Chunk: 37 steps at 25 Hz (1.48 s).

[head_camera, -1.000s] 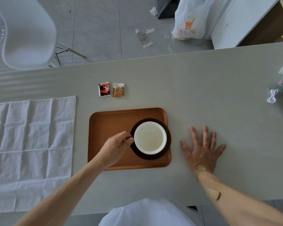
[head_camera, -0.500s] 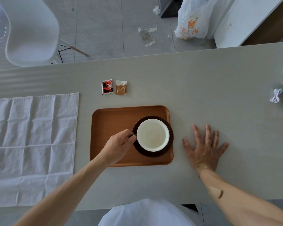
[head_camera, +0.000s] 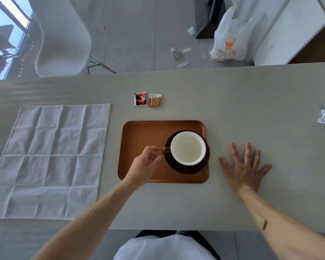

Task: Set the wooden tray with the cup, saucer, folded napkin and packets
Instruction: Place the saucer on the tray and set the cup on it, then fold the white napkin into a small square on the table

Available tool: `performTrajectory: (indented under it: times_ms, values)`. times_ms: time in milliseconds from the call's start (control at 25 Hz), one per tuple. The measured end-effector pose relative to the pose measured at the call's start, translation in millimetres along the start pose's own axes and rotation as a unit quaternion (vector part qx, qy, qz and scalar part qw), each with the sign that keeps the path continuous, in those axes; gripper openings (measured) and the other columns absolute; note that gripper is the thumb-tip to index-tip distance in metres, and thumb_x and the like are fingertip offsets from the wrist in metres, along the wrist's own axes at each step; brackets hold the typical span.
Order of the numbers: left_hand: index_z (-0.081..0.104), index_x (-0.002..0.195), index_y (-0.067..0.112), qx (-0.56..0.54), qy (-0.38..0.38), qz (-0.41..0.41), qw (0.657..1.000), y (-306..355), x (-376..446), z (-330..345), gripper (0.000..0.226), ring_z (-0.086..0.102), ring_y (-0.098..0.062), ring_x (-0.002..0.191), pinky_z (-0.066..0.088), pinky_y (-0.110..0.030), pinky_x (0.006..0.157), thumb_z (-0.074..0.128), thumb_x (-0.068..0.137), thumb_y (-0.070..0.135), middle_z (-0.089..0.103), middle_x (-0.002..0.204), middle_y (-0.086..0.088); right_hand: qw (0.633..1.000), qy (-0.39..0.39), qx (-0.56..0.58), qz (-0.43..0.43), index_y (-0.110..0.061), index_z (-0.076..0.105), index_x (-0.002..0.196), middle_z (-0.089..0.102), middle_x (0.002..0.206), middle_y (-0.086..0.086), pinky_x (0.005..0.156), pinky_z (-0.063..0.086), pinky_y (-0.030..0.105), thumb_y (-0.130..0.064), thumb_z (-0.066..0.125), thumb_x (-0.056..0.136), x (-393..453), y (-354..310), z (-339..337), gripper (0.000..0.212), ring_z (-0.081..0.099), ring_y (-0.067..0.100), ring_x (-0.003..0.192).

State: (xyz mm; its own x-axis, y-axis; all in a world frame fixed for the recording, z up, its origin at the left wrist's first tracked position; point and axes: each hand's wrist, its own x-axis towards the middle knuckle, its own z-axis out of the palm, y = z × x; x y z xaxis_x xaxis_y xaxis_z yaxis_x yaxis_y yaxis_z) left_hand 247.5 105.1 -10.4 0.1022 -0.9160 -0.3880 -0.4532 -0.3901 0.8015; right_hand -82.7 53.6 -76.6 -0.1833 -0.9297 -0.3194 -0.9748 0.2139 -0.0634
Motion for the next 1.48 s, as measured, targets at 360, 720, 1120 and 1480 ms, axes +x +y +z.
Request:
performTrajectory:
  times_ms: [360,720,1120,1480]
  values:
    - [0.063,0.107,0.02,0.125,0.073,0.046,0.988,-44,-104,-1,0.015,0.061,-0.006,0.09,0.051,-0.023,0.079,0.062,0.093,0.026,0.065,0.099,0.008,0.979,-0.104,-0.026,-0.174,-0.027,0.049,0.135,0.041,0.146,0.004,0.1,0.043,0.041,-0.042,0.051,0.091,-52,24,-40,0.047,0.042,0.029,0.128]
    - [0.062,0.112,0.021,0.236,-0.002,-0.033,0.971,-95,-207,-21,0.026,0.059,-0.015,0.096,0.048,-0.028,0.085,0.06,0.093,0.039,0.063,0.111,0.001,0.946,-0.154,-0.03,-0.285,-0.029,0.053,0.133,0.056,0.137,0.001,0.093,0.046,0.031,-0.046,0.048,0.092,-182,-25,-25,0.044,0.055,0.022,0.12]
    - [0.06,0.118,0.028,0.288,0.071,-0.133,0.946,-185,-315,-134,0.032,0.055,-0.019,0.114,0.045,-0.034,0.095,0.056,0.091,0.045,0.059,0.121,0.002,0.882,-0.153,-0.09,-0.437,-0.036,0.052,0.132,0.058,0.136,-0.005,0.091,0.046,0.031,-0.047,0.047,0.088,-267,-185,-10,0.045,0.058,0.018,0.118]
    - [0.059,0.114,0.03,0.341,0.063,-0.123,0.93,-282,-348,-264,0.031,0.053,-0.019,0.113,0.04,-0.034,0.088,0.052,0.089,0.047,0.059,0.119,0.004,0.875,-0.115,-0.102,-0.46,-0.033,0.052,0.133,0.058,0.136,-0.006,0.097,0.044,0.033,-0.052,0.046,0.09,-348,-313,31,0.047,0.056,0.016,0.12]
